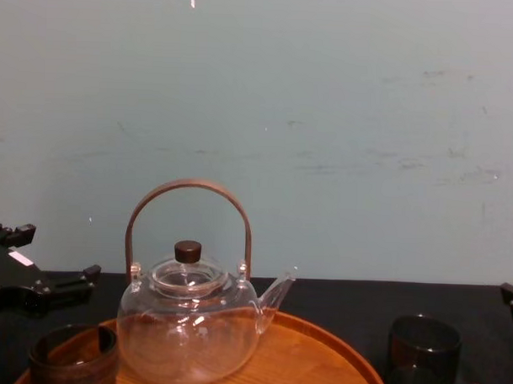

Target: Pick up the glass from the table and place it on the tray.

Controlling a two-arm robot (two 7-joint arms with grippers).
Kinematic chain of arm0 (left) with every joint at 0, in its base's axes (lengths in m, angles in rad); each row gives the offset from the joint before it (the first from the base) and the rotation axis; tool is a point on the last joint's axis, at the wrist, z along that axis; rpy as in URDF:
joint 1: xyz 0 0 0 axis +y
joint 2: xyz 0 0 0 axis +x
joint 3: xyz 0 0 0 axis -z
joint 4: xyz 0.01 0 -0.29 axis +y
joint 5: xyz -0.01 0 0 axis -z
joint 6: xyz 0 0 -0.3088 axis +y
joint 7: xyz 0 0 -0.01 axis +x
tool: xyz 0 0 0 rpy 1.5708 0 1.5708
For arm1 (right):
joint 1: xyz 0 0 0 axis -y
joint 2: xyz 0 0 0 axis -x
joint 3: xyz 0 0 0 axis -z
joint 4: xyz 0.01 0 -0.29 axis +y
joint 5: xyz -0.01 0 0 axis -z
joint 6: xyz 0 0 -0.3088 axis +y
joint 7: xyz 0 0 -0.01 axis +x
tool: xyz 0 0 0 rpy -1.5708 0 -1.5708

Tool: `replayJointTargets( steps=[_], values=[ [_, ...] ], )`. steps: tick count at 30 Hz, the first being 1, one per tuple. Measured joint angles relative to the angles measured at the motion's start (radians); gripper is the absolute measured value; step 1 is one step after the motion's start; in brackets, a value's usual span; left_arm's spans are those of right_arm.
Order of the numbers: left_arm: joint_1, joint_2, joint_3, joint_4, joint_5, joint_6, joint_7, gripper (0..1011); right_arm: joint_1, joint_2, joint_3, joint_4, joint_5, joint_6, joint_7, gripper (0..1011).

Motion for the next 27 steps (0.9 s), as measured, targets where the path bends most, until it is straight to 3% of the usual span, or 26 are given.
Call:
replayJointTargets(
  steps=[27],
  values=[
    [0.0, 0.0, 0.0, 0.0, 0.0, 0.0, 0.0, 1001, 0.0, 0.0, 0.0, 0.0, 0.0, 0.0, 0.0, 1002]
  ],
)
